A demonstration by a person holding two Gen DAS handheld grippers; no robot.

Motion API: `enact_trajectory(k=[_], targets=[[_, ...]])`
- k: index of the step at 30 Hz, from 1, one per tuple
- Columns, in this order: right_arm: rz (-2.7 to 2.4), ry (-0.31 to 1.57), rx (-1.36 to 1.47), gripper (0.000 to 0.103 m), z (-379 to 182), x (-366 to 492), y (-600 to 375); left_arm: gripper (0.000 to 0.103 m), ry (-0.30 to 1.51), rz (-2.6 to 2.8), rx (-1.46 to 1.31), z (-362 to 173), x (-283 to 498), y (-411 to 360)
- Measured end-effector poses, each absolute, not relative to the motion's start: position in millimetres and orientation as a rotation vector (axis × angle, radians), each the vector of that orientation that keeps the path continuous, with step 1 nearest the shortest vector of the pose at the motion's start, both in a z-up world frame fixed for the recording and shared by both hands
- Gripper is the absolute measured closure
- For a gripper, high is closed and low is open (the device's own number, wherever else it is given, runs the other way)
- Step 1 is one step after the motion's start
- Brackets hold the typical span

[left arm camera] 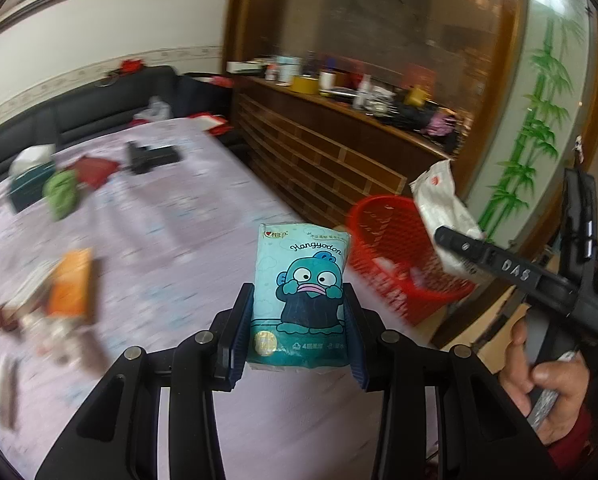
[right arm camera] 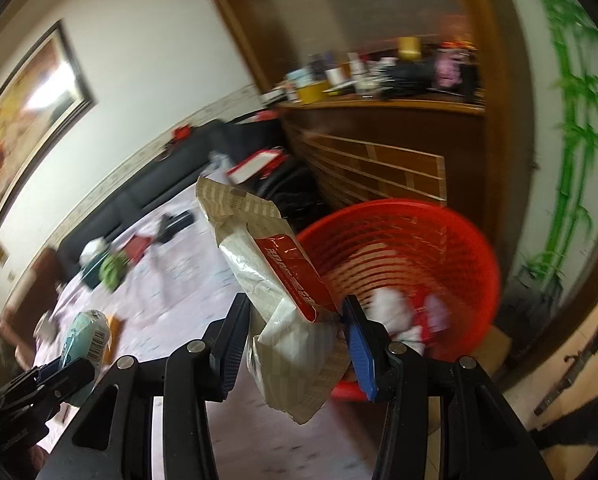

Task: Collect trash
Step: 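Carry both items to the red wastebasket and open both grippers to drop them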

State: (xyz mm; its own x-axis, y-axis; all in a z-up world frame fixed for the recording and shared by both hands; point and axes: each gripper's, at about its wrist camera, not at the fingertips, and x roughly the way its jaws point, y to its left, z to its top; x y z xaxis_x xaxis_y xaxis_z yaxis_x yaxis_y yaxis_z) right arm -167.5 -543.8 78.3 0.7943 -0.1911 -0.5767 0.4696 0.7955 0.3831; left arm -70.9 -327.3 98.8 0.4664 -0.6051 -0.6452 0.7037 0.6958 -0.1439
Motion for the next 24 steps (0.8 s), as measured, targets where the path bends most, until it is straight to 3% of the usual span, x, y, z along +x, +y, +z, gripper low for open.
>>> enact_trajectory(k=[10,12,16,24], targets=[[-0.453,0.545,0.617,0.051,68,-173,-610,0.063,0.807,-0.946,0.177,82,-55,-460],[-0.456,0.546,0.623,0.046,66,-168,-619,0.059,0.818,-0.959,0.181,78,-53,-473],[-0.463,0.545,0.643,0.04,62,-167,-629,0.045,0.853,-0.952,0.165,68,-47,-479],[-0.439,0.526,0.619,0.04,68,-175,-610,0.04,0.815,-0.923,0.148,79,-53,-426]])
